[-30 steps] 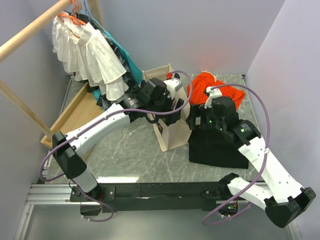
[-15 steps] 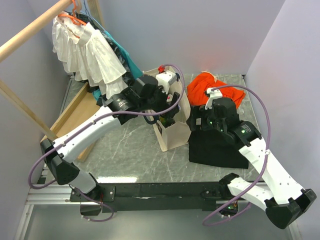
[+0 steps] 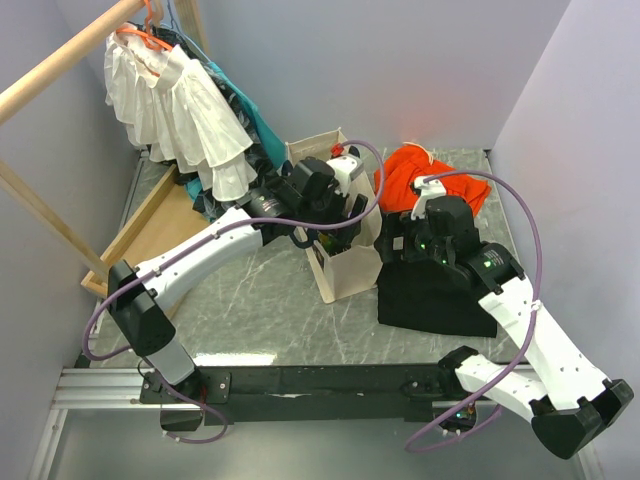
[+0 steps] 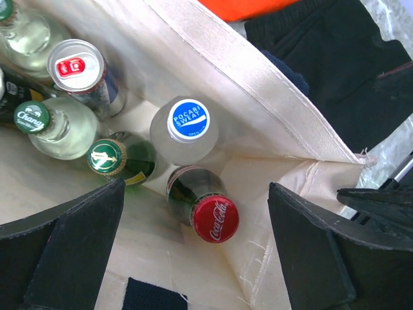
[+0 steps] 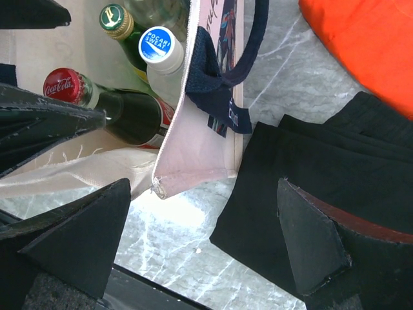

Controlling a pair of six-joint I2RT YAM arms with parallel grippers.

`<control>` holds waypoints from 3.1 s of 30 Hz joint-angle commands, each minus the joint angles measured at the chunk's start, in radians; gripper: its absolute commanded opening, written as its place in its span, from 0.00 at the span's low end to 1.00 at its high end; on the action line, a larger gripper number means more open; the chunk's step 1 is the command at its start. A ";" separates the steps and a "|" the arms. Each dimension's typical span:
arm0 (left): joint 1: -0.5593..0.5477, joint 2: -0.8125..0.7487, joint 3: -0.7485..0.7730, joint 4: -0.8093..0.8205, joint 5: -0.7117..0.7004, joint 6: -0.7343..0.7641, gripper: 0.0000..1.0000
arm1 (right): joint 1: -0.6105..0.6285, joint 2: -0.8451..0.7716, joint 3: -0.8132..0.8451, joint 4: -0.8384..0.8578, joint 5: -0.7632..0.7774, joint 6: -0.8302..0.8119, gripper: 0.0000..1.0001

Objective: Take the beverage out of the canvas bag
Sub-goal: Take out the drink from the canvas bag.

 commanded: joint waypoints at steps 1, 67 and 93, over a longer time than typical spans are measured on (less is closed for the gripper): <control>0.000 -0.019 0.008 0.017 -0.034 -0.006 0.99 | 0.009 -0.014 -0.003 -0.034 0.016 -0.006 1.00; -0.040 0.053 0.094 -0.108 0.006 -0.006 0.23 | 0.009 0.005 -0.018 -0.014 0.010 0.000 1.00; -0.044 0.094 0.349 -0.187 -0.045 0.036 0.01 | 0.008 0.005 -0.019 -0.010 0.018 0.003 1.00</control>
